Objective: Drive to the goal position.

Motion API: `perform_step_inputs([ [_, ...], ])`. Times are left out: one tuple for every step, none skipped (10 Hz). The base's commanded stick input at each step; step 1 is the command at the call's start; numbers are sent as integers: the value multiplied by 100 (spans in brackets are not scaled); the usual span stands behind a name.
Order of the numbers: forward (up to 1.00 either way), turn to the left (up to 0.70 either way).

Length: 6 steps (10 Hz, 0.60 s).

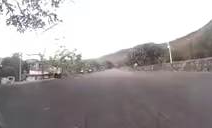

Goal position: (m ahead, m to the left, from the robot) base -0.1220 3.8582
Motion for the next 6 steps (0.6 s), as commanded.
perform_step_inputs([
  [70, 0],
  [70, 0],
  [70, 10],
  [70, 21],
  [70, 22],
  [70, 10],
])
